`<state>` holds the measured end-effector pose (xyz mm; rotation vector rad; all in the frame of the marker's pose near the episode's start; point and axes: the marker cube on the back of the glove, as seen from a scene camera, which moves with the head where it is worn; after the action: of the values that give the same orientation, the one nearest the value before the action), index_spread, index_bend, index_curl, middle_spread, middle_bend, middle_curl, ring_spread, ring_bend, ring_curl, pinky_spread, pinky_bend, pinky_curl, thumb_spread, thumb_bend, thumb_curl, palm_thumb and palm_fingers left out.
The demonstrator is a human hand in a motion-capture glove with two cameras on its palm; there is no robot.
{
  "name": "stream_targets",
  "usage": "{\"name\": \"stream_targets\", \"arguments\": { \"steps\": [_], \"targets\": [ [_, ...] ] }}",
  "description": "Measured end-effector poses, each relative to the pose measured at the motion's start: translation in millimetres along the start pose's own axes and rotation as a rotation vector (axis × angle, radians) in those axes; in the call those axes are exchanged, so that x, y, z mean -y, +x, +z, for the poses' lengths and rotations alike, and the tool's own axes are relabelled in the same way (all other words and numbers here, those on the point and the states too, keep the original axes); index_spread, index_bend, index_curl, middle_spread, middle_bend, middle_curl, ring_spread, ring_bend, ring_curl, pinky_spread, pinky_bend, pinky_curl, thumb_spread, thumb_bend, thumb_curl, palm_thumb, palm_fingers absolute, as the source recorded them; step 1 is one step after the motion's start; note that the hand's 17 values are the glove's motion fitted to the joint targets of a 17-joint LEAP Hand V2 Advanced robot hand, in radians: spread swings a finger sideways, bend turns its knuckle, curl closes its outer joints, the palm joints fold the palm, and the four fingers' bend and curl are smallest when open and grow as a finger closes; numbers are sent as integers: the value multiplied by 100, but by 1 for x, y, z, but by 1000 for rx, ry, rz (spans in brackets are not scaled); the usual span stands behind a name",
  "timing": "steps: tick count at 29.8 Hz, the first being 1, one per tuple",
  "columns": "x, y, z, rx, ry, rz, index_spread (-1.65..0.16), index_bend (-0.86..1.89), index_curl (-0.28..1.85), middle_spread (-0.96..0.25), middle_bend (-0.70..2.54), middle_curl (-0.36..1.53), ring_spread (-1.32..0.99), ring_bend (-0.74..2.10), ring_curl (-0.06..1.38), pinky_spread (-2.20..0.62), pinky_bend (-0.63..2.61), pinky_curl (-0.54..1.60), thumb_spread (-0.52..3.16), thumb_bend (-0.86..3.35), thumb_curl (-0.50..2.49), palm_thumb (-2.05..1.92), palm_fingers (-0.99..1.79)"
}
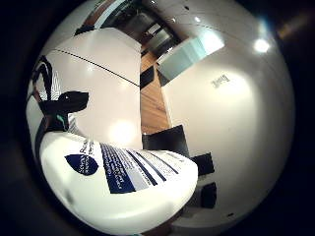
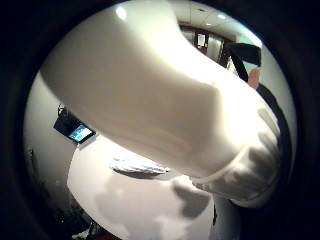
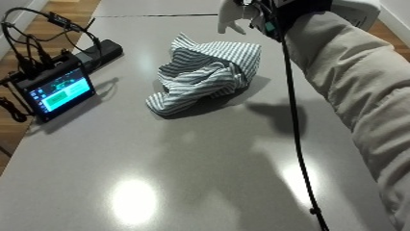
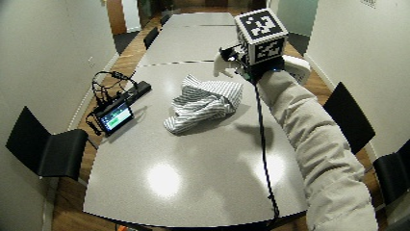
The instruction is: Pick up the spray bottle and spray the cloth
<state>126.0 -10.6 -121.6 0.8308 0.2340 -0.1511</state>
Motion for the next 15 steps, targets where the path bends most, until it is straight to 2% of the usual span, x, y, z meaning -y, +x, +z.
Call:
{"name": "stream_targets", "arguments": {
  "steps": [5, 8, 10, 15],
  "targets": [
    [1, -1, 3, 7, -7, -2, -29, 22, 55, -19, 60, 52, -24, 59, 49, -31, 42, 44, 20, -3, 71, 106, 131],
    [1, 2, 4, 111, -1, 53, -29, 22, 55, -19, 60, 52, -24, 58, 49, -31, 42, 44, 19, -3, 71, 106, 132],
    [1, 7, 5, 278, 14, 130, -29, 22, 56, -19, 60, 52, -24, 59, 49, -31, 42, 44, 19, -3, 72, 106, 132],
    [-8, 14, 7, 903, 67, 376, -29, 21, 56, -19, 60, 52, -24, 59, 50, -31, 41, 44, 20, -2, 73, 106, 130]
  ]
}}
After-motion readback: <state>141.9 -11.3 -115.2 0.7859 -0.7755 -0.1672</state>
